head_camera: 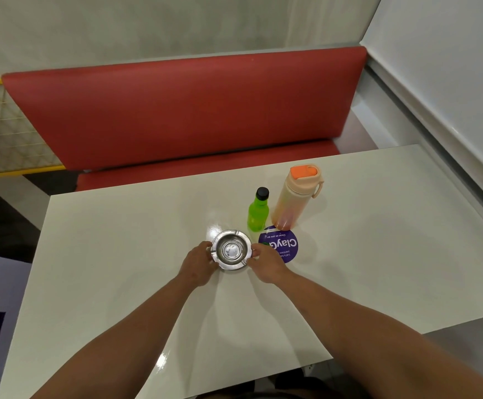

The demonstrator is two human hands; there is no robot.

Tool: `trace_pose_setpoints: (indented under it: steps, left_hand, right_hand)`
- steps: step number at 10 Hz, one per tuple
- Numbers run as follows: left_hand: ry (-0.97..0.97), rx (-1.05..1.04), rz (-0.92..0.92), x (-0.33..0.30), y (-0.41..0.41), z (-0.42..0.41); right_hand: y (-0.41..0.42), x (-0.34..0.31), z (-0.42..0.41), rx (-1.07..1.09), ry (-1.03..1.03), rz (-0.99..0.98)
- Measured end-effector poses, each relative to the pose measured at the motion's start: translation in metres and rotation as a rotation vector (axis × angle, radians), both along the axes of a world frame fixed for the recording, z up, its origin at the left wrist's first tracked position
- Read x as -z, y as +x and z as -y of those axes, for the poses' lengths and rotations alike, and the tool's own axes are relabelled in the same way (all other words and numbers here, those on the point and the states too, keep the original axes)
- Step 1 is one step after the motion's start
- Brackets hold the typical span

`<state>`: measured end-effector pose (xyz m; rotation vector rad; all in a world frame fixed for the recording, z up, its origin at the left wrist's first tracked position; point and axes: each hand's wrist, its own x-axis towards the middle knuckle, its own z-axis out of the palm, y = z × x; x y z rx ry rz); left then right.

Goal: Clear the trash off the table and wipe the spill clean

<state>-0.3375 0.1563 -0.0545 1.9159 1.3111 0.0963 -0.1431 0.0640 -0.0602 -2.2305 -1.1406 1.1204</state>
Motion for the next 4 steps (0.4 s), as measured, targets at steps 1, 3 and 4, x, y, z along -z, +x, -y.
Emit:
trace_pose_setpoints:
  steps: [1,3,4]
  left_hand:
    - [-0.014,-0.018,-0.003,-0.003,0.002,0.001]
    - [-0.056,-0.057,-0.032,-0.004,0.001,-0.001]
    - [-0.038,-0.085,-0.026,-0.009,0.003,-0.004]
  right_hand:
    - [0.001,-0.008,0.001,0.018,-0.014,-0.016]
    - [0.01,-0.027,0.007,0.006,-0.034,-0.027]
    - [0.022,-0.037,0.005,-0.03,0.001,-0.015]
